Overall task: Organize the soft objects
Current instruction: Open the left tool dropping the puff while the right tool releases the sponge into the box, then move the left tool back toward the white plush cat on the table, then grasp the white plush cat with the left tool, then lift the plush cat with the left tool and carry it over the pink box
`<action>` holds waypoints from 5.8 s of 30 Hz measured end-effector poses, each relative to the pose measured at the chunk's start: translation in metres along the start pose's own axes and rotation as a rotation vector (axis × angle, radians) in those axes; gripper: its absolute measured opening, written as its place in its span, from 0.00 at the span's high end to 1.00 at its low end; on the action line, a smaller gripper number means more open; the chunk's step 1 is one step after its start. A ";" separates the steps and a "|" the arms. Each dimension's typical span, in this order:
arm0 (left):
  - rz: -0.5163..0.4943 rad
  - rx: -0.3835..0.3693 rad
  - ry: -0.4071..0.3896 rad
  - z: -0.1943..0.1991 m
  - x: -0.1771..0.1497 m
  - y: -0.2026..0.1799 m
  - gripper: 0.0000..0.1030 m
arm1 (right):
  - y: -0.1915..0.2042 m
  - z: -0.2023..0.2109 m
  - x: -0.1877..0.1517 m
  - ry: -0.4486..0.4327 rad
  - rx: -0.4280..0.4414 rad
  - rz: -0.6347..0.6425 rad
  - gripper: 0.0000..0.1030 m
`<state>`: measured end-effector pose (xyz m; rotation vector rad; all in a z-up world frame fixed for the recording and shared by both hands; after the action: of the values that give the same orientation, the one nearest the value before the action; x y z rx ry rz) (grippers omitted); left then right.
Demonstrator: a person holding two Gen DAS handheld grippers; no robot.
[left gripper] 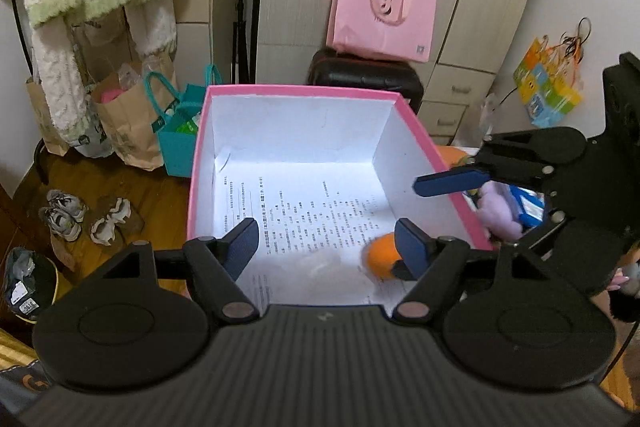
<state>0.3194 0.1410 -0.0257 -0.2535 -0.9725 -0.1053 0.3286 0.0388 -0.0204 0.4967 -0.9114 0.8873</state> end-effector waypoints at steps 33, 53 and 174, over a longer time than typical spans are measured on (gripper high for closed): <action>-0.339 -0.157 -0.072 0.129 -0.037 -0.133 0.24 | 0.028 0.213 -0.063 -0.152 -0.269 -0.133 0.29; -0.344 -0.307 -0.029 0.045 -0.077 -0.221 0.24 | -0.015 0.217 -0.172 -0.088 -0.400 -0.198 0.28; 0.143 -0.209 0.289 0.124 -0.105 -0.122 0.48 | 0.136 0.110 -0.075 0.023 -0.077 -0.181 0.31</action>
<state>0.1359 0.0530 -0.0261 -0.4852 -0.6538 -0.1097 0.1417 0.0048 -0.0226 0.4927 -0.8618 0.6897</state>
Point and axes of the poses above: each gripper's, at about its wrist camera, not at the fingertips, and z roughly against the way its jaws point, y to its left, x to its top, the point moved 9 cm from there along -z, roughly the way its jaws point, and after that the axes turned 10 degrees about -y, right-handed, at the moved point
